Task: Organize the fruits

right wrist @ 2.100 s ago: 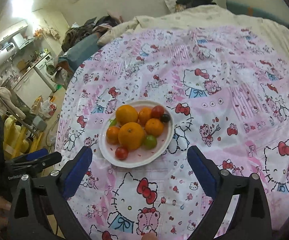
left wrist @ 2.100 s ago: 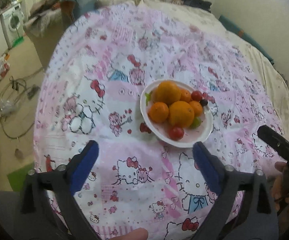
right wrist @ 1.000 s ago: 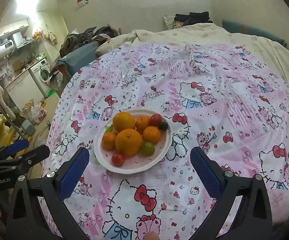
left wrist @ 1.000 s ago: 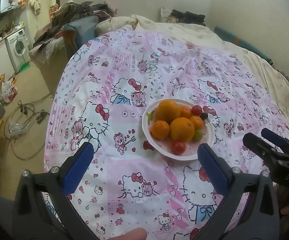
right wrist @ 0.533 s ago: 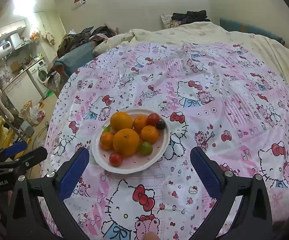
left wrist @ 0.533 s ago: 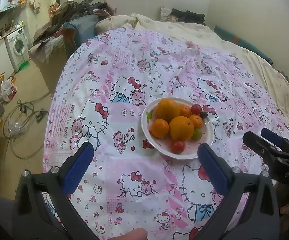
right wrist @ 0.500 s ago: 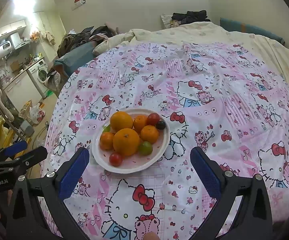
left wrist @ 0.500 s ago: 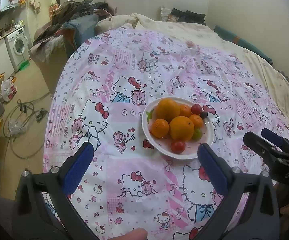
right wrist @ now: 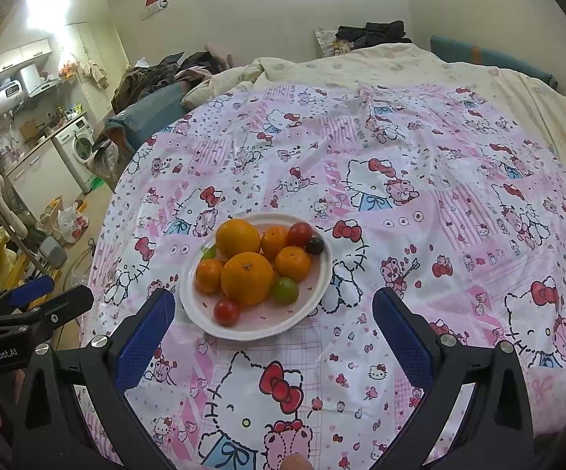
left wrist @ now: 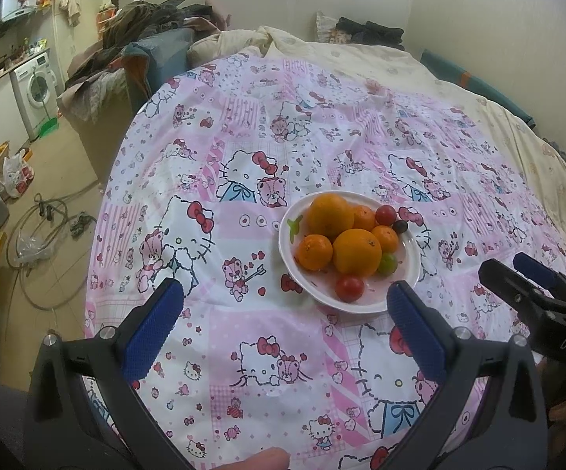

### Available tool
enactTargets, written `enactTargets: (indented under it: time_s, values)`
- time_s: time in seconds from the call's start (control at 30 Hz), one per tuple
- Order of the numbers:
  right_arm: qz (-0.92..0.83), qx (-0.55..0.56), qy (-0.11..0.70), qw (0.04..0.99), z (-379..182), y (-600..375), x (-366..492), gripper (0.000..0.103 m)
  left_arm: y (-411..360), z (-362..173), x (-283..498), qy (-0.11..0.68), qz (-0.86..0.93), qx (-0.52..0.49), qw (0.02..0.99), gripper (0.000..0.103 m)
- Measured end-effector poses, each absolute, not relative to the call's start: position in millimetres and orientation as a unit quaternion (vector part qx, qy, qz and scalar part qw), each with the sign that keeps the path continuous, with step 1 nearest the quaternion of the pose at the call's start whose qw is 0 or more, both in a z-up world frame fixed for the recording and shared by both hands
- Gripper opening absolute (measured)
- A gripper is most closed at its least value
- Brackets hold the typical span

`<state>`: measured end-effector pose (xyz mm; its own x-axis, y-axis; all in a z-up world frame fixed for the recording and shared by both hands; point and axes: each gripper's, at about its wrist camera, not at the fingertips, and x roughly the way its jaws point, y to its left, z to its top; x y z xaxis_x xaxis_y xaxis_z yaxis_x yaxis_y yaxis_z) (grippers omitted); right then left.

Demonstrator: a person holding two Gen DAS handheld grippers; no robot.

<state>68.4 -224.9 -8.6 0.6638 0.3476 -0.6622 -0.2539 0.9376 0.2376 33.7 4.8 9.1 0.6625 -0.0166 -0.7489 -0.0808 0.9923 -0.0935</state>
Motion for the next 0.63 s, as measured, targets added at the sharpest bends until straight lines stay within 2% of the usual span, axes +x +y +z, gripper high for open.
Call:
enactTargets:
  time_s: [0.63]
  values:
    - [0.167,0.066,0.378,0.908,-8.5,-224.0,66.7,0.103,4.0,8.6,34.0,0.411,0.024,-0.063,0.909,0.103]
